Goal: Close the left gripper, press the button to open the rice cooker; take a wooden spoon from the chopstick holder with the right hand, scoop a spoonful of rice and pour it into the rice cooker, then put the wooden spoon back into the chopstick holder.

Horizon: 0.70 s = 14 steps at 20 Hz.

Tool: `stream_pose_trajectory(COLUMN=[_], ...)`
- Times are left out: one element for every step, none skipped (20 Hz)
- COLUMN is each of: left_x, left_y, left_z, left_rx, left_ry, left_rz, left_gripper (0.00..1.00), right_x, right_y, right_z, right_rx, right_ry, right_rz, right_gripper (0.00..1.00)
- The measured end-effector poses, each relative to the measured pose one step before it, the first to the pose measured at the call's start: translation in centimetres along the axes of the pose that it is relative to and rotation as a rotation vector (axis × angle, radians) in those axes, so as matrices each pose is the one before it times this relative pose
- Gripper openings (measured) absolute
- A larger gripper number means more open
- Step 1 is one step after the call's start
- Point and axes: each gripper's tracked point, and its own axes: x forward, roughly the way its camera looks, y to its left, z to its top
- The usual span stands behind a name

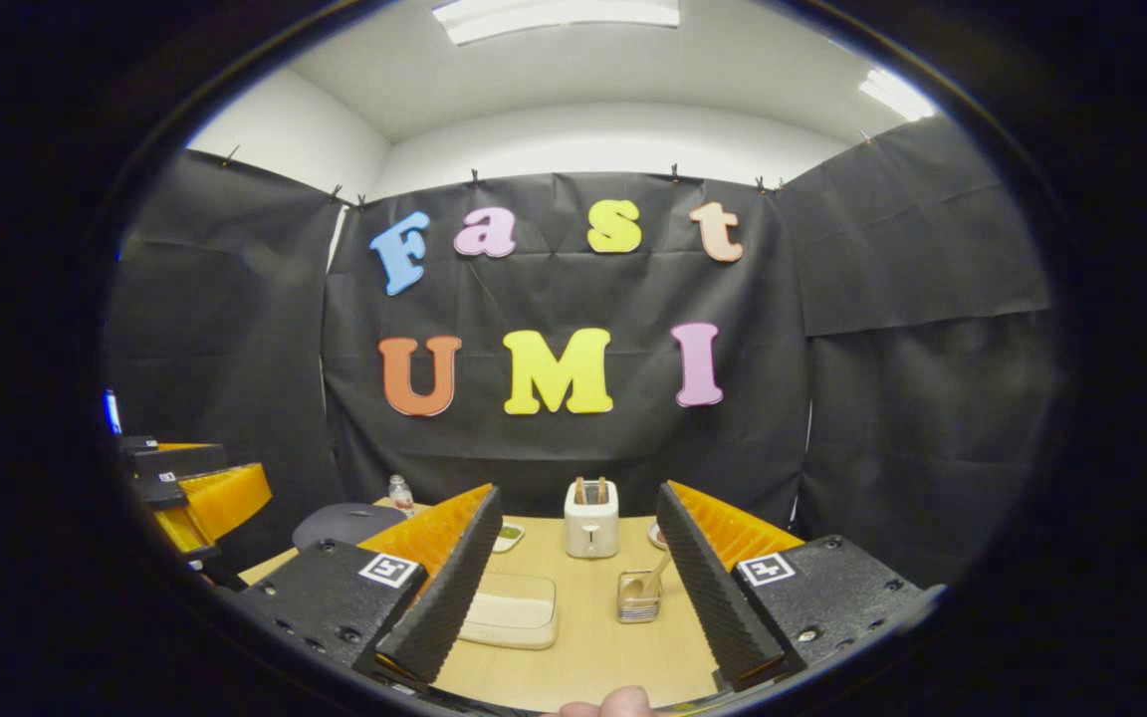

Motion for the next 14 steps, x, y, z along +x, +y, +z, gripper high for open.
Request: stream_pose_trajectory(left_x=[-0.004, 0.005, -0.033, -0.054, -0.183, 0.006, 0.09, 0.005, -0.208, -0.016, 0.116, -0.025, 0.16, 0.108], left_y=[0.123, 0.16, 0.241, 0.188, 0.134, 0.179, 0.051, 0.057, 0.079, -0.022, 0.047, 0.055, 0.018, -0.078], left_z=[-0.066, 0.013, 0.019, -0.088, 0.088, -0.022, 0.057, 0.079, 0.016, -0.043, -0.014, -0.105, -0.09, -0.027], left_rx=[-0.0005, 0.00045, 0.00023, -0.00055, -0.00031, -0.00003, -0.00056, -0.00122, -0.00115, -0.00038, 0.00092, -0.00027, -0.00072, -0.0002], left_ry=[0.00025, -0.00093, 0.00038, 0.00088, 0.00045, -0.00016, -0.00094, -0.00068, -0.00262, -0.00019, 0.00002, 0.00294, 0.00174, -0.00057], left_rz=[0.00153, 0.00168, 0.00308, 0.00285, 0.00309, 0.00397, 0.00284, 0.00125, -0.00078, -0.00262, -0.00149, -0.00213, -0.00294, -0.00185], left_gripper=[0.95, 0.95, 0.95, 0.95, 0.95, 0.95, 0.95, 0.95, 0.95, 0.95, 0.95, 0.95, 0.95, 0.95], right_x=[0.058, 0.043, 0.005, -0.008, 0.001, -0.01, 0.058, -0.011, 0.028, 0.014, 0.018, -0.032, 0.074, 0.099], right_y=[0.112, 0.159, 0.213, 0.123, 0.076, 0.087, 0.062, 0.08, 0.024, -0.013, -0.027, 0.025, 0.032, 0.007], right_z=[-0.208, -0.014, 0.007, -0.07, -0.115, -0.06, -0.112, 0.057, -0.042, 0.073, -0.044, -0.083, -0.088, -0.026], right_rx=[-0.00316, -0.00171, 0.00149, 0.00294, 0.00234, 0.00066, -0.00032, -0.00031, 0.0001, -0.00078, -0.00152, -0.00065, -0.00067, -0.0003], right_ry=[0.00113, 0.00206, -0.00126, 0.00126, 0.00175, 0.0027, 0.00227, 0.00287, -0.00013, -0.00108, 0.00052, 0.00194, 0.00275, 0.00149], right_rz=[0.00536, 0.00344, 0.00668, 0.002, 0.00187, 0.00067, 0.00045, -0.00054, -0.00041, -0.00263, -0.00191, -0.00167, -0.00219, -0.00205], right_gripper=[0.99, 0.99, 0.99, 1.0, 0.99, 0.99, 0.99, 0.99, 1.0, 1.0, 1.0, 1.0, 1.0, 1.0])
